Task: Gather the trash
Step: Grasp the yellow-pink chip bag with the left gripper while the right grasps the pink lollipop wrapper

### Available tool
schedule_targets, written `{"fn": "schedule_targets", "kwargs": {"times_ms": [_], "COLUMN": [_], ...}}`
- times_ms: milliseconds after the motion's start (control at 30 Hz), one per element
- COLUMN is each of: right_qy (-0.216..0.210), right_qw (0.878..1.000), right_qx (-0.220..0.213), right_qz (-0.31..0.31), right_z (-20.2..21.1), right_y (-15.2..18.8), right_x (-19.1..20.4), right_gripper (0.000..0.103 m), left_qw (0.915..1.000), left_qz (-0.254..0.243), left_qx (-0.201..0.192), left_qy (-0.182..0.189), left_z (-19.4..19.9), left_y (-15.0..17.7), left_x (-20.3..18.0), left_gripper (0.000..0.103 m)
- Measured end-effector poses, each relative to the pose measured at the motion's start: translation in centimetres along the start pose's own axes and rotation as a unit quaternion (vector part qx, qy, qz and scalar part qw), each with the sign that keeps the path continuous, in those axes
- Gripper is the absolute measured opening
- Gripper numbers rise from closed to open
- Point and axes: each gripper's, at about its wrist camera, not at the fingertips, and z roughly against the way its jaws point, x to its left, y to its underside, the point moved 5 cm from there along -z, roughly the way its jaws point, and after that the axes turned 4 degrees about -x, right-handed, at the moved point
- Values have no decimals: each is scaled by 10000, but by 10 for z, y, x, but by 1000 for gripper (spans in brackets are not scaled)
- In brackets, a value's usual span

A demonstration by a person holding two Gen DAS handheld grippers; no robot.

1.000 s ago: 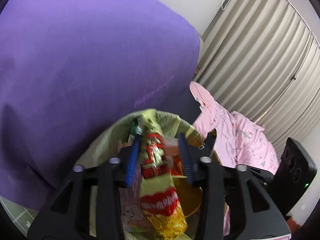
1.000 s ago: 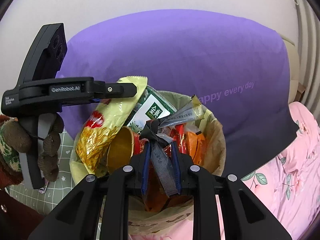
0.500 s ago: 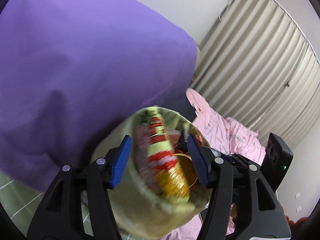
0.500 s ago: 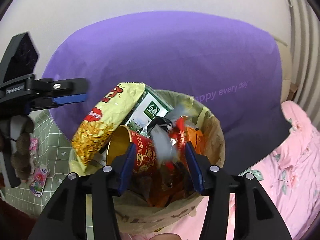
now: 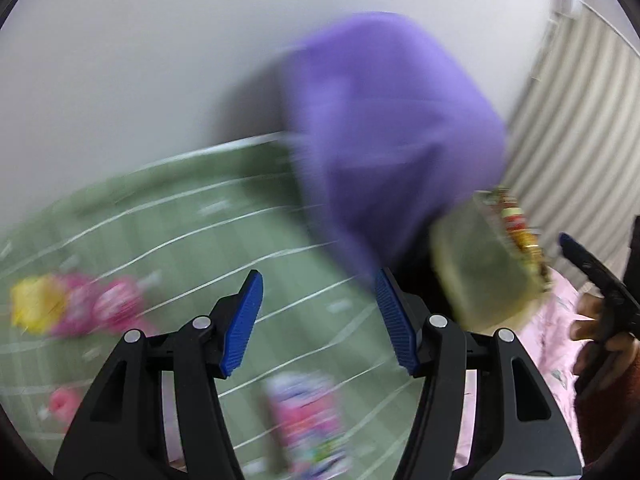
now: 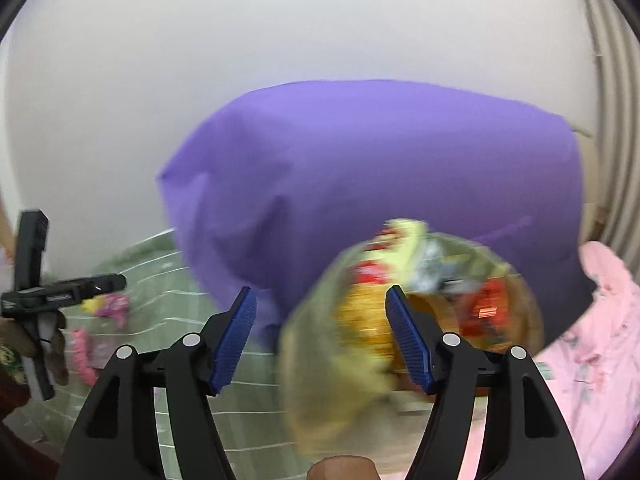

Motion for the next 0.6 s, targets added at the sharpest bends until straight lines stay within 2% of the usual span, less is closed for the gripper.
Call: {"fn": "schedule_targets", "kwargs": {"times_ms": [133,200,267,333,467,600], "right_qy": [-660,-1101,-1396,-1611,-2200,-2393], "right_qw": [9973,9912,9851,9790,9586,9439], "right_qx": [323,669,778,813,1015,1289], "right_qz": [80,318,630,949,1494,1874], "right_z": [-27,-49,-65,-82,-129,-172], "right_y": [15,24,28,32,45,66], "right_x": [51,88,122,157,238,295], "right_gripper": [64,64,64,64,64,64], "left_qw": [9947,9887,9824,9775,9701,9661], "left_qz": [671,1082,1409,1535,1599,1639], "left_qx": [-85,-134,-171,-246,-421,-375], "left_qy": [-774,-1028,-1214,-1429,-1779,-1959], "left_z": [29,48,70,82,104,126], "left_y": [28,42,52,59,68,80], "left_x": [80,114,150,166,186,206], "left_gripper": [55,55,55,55,55,55]}}
